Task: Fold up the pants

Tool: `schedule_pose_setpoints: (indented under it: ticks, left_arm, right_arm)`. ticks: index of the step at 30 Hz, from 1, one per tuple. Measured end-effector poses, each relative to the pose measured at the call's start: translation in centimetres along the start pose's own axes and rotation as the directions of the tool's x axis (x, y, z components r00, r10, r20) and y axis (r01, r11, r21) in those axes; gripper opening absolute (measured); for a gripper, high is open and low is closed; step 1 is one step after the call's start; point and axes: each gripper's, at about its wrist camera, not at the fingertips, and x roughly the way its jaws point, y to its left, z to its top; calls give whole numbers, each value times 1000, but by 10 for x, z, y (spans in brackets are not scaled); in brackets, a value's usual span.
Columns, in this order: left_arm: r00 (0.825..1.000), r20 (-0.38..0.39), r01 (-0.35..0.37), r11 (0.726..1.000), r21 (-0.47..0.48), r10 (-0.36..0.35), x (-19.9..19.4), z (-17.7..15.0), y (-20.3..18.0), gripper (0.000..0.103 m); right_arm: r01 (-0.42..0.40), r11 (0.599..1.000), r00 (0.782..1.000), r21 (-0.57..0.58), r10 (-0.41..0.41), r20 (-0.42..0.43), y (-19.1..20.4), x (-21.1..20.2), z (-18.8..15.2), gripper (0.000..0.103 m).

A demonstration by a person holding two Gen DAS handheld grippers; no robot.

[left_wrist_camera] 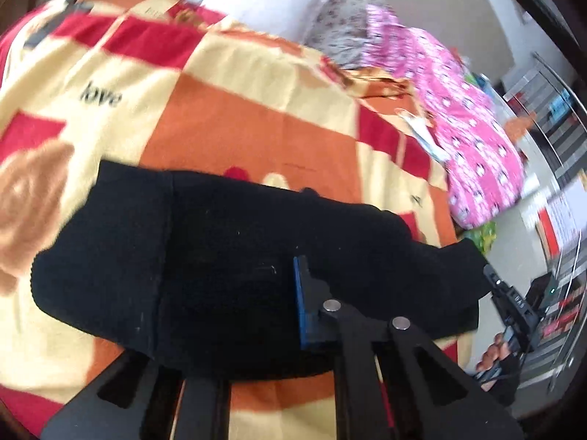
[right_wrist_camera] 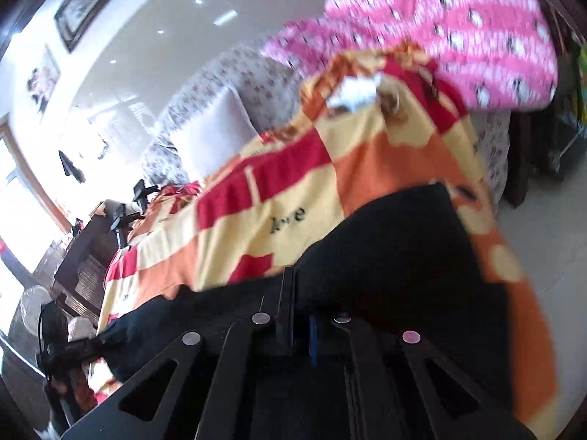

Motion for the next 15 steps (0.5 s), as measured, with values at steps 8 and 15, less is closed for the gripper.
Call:
schedule_pose_setpoints:
  ticks: [8, 15]
  left_arm:
    - [996, -71, -55, 997, 49, 59, 18, -21, 9, 11]
    - [993, -2, -119, 992, 43, 119, -10, -17, 19, 41]
  right_arm:
    - [136, 991, 980, 8, -133, -151, -26, 2, -57, 16]
    - [136, 991, 985, 17, -133, -106, -21, -40, -55, 50]
